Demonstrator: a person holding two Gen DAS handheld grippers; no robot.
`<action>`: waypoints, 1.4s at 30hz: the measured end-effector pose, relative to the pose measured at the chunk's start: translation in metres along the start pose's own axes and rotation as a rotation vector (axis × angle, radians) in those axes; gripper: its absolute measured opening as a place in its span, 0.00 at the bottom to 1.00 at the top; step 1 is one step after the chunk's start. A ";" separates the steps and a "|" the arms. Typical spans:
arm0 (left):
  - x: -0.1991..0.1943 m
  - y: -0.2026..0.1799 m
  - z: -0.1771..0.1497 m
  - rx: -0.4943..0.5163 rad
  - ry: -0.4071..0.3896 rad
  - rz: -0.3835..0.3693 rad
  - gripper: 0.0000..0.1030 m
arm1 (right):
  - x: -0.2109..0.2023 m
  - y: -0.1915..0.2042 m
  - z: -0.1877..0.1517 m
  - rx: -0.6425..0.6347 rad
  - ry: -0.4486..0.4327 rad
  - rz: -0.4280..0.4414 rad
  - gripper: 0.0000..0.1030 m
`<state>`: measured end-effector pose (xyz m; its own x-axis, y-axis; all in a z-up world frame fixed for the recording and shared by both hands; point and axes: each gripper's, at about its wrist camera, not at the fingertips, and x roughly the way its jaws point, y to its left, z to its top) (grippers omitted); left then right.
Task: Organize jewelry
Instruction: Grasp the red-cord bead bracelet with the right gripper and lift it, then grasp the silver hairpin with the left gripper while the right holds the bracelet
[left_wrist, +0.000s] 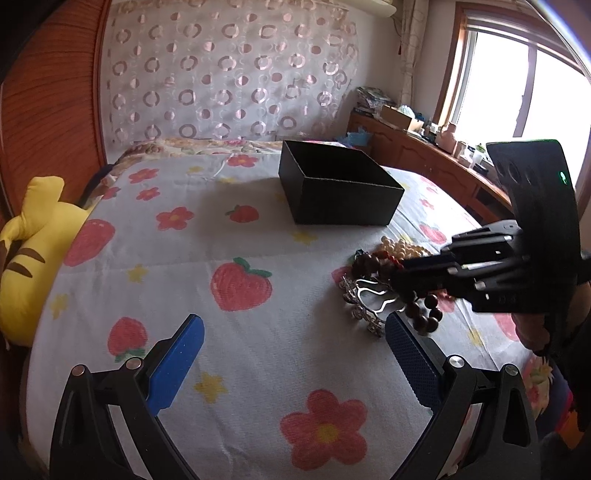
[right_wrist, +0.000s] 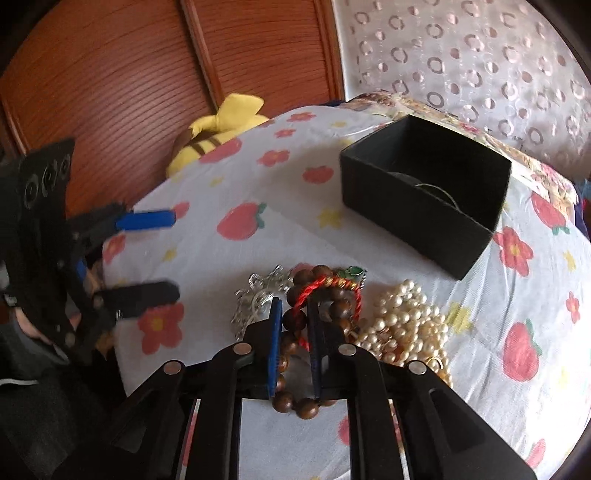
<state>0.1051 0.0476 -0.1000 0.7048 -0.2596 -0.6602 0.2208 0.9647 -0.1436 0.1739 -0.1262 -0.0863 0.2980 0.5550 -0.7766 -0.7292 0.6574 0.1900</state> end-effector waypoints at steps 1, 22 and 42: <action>0.001 -0.001 -0.001 0.002 0.001 -0.001 0.92 | 0.001 -0.001 0.001 0.004 0.001 -0.001 0.15; 0.000 -0.007 -0.005 0.007 0.008 -0.006 0.92 | 0.015 -0.013 0.004 0.094 0.010 0.103 0.08; 0.009 -0.028 0.002 0.050 0.025 -0.084 0.77 | -0.062 -0.020 0.009 0.088 -0.175 -0.025 0.03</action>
<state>0.1065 0.0186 -0.1005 0.6659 -0.3373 -0.6654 0.3118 0.9361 -0.1625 0.1761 -0.1691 -0.0368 0.4234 0.6129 -0.6671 -0.6659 0.7099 0.2296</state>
